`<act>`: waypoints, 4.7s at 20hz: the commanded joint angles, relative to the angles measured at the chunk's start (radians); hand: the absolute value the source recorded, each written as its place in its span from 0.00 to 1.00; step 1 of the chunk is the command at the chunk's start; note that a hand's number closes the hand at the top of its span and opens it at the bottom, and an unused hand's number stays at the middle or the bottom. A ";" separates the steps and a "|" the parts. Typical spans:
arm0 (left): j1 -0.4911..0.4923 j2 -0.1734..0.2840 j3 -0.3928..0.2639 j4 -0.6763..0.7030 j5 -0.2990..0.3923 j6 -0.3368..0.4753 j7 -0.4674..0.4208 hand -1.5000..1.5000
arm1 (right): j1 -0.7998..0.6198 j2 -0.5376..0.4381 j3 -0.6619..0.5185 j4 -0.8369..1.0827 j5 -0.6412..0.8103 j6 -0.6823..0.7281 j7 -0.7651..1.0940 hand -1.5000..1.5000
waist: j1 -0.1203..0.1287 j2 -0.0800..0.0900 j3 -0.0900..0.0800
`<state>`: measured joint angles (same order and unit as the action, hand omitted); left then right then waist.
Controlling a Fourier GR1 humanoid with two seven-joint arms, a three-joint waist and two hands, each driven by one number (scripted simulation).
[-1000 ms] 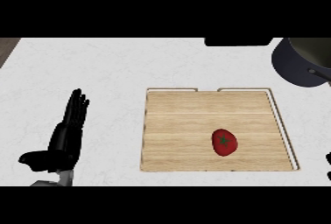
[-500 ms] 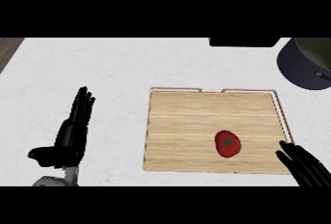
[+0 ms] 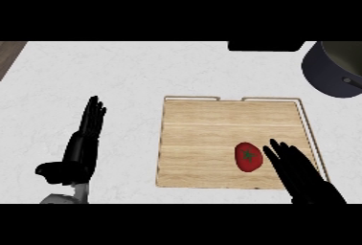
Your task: Pick the tomato from the tray and place it in the pot
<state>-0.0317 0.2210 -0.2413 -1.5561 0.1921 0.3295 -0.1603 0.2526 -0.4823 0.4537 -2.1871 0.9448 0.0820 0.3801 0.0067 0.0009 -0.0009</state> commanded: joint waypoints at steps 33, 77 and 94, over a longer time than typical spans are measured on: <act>0.064 -0.085 0.140 -0.052 -0.093 -0.155 0.024 0.50 | -0.204 0.262 -0.078 0.387 0.257 -0.150 -0.238 1.00 | -0.006 -0.002 0.001; 0.023 -0.159 0.122 -0.032 -0.169 -0.111 0.048 0.50 | -0.913 0.193 -0.566 0.851 0.375 -0.136 0.299 1.00 | -0.009 -0.002 0.001; 0.012 -0.118 0.184 -0.029 -0.112 -0.204 0.046 0.50 | -0.985 -0.047 -0.809 1.423 0.149 -0.238 -0.083 1.00 | 0.010 0.004 0.001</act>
<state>0.0005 0.0805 -0.0881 -1.5890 0.0443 0.1669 -0.1207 -0.6964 -0.4985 -0.3274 -0.8983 1.1320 -0.1589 0.3636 0.0116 0.0031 0.0002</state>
